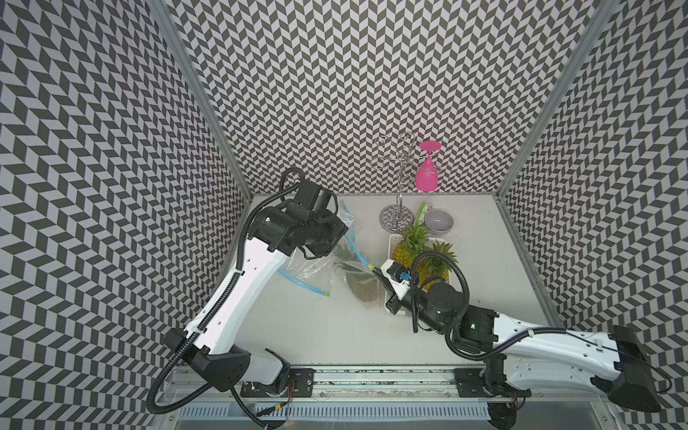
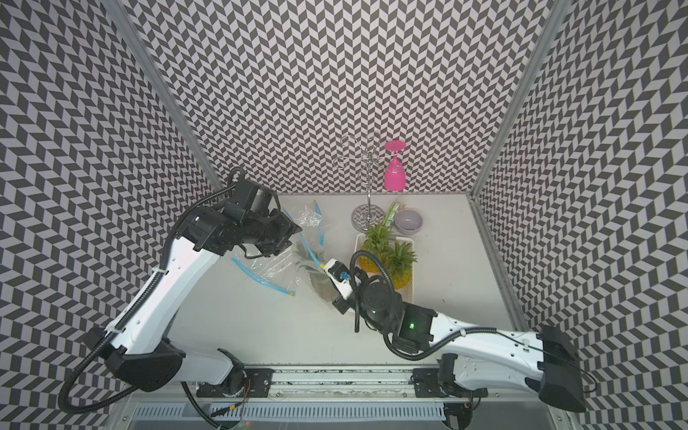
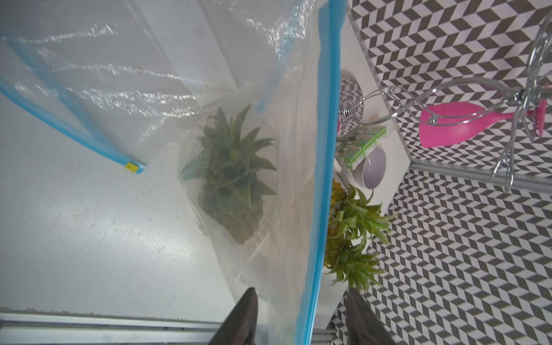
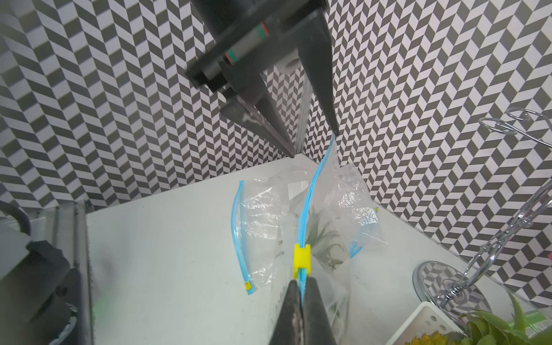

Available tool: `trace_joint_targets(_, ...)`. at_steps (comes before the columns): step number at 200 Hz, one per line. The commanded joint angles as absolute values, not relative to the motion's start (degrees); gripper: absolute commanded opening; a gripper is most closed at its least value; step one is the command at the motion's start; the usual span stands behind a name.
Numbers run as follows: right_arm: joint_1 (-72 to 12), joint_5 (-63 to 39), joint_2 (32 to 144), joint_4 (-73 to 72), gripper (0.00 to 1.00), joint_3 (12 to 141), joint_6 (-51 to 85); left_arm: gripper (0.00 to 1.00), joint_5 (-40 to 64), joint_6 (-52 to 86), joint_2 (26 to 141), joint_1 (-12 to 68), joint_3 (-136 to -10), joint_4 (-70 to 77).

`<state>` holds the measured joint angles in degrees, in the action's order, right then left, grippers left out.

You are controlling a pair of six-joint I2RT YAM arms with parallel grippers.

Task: Open the zip-top bag and take out the pineapple
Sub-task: Unzip the zipper on the zipper food storage bag.

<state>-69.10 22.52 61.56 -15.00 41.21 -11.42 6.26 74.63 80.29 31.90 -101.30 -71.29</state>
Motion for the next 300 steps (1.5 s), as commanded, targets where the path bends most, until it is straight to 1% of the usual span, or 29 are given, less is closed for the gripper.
trace_joint_targets(1, -69.26, 23.92, 62.48, -22.97, 0.0, 39.89, -15.95, 0.46, 14.01, 76.05, 79.96, 34.05, -101.37, -73.97)
trace_joint_targets(16, -69.26, 24.26, 63.49, -22.99, 0.0, 40.16, -15.96, 0.42, 16.75, 77.23, 79.81, 35.83, -100.13, -72.87)
trace_joint_targets(35, -69.26, 23.61, 64.23, -23.64, 0.0, 40.23, -16.67, 0.41, 19.16, 79.14, 79.98, 38.67, -97.42, -70.16)
trace_joint_targets(54, -69.29, 23.24, 64.58, -24.33, 0.0, 40.15, -17.43, 0.39, 20.19, 80.84, 80.77, 41.46, -95.98, -68.21)
trace_joint_targets(80, -69.35, 24.67, 64.94, -25.11, 0.0, 39.83, -18.7, 0.33, 19.1, 81.73, 81.58, 43.56, -96.24, -68.91)
trace_joint_targets(98, -69.43, 24.61, 65.24, -25.14, 0.0, 39.99, -19.16, 0.3, 18.14, 81.66, 81.74, 43.68, -95.92, -69.61)
trace_joint_targets(125, -69.95, 25.35, 64.87, -25.05, 0.0, 39.94, -19.26, 0.23, 17.2, 81.4, 82.22, 43.65, -95.84, -69.87)
trace_joint_targets(165, -71.04, 26.63, 64.19, -24.61, 0.0, 39.6, -19.62, 0.17, 12.62, 80.04, 82.44, 43.34, -98.17, -73.12)
trace_joint_targets(194, -71.89, 27.29, 64.43, -24.61, 0.0, 39.75, -19.52, 0.14, 13.44, 79.45, 83.23, 43.2, -97.46, -72.95)
trace_joint_targets(215, -72.07, 27.23, 64.51, -24.87, 0.0, 39.86, -19.43, 0.09, 13.23, 79.13, 83.15, 43.22, -97.03, -72.82)
trace_joint_targets(268, -72.25, 24.53, 63.89, -24.71, 0.0, 41.45, -19.34, 0.04, 11.47, 75.71, 85.94, 42.77, -98.66, -74.53)
trace_joint_targets(300, -72.33, 23.3, 61.66, -22.89, 0.0, 42.18, -19.2, 0.02, 5.6, 72.86, 86.92, 41.24, -99.67, -76.11)
